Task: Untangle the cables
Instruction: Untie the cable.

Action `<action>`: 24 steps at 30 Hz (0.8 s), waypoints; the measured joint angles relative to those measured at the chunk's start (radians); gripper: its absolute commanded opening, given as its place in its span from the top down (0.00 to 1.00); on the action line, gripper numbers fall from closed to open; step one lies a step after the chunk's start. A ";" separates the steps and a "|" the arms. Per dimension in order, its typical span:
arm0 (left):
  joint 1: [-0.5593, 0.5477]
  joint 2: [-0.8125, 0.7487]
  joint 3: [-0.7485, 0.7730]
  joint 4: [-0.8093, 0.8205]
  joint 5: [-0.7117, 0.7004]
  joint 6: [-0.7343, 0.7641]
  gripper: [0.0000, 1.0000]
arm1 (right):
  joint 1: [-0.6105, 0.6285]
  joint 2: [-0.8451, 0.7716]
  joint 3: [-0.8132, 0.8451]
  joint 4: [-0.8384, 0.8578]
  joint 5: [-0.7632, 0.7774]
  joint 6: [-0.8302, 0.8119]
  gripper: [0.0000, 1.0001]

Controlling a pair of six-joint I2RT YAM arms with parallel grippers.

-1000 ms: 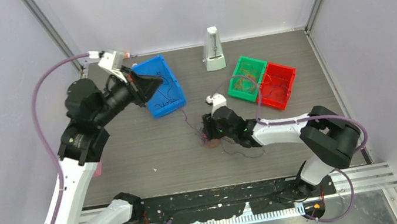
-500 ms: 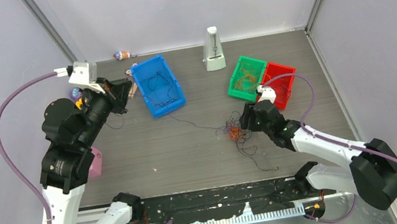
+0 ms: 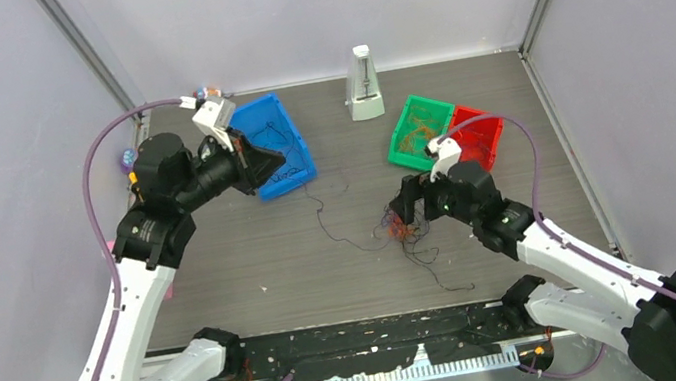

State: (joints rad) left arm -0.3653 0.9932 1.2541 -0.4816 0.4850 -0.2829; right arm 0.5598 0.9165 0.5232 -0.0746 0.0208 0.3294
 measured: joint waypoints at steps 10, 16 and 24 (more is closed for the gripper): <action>-0.023 0.051 0.003 0.021 0.144 -0.001 1.00 | 0.093 0.048 0.156 0.067 -0.196 -0.151 0.00; -0.041 0.096 0.013 0.020 0.179 -0.001 1.00 | 0.257 0.201 0.279 0.113 -0.214 -0.230 0.00; -0.053 0.109 0.023 0.027 0.208 -0.014 1.00 | 0.289 0.388 0.385 0.202 -0.225 -0.240 0.39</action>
State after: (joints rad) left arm -0.4187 1.1027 1.2774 -0.4549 0.6933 -0.2966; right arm 0.8490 1.3048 0.9085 0.1276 -0.2047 0.0898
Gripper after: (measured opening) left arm 0.005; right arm 0.870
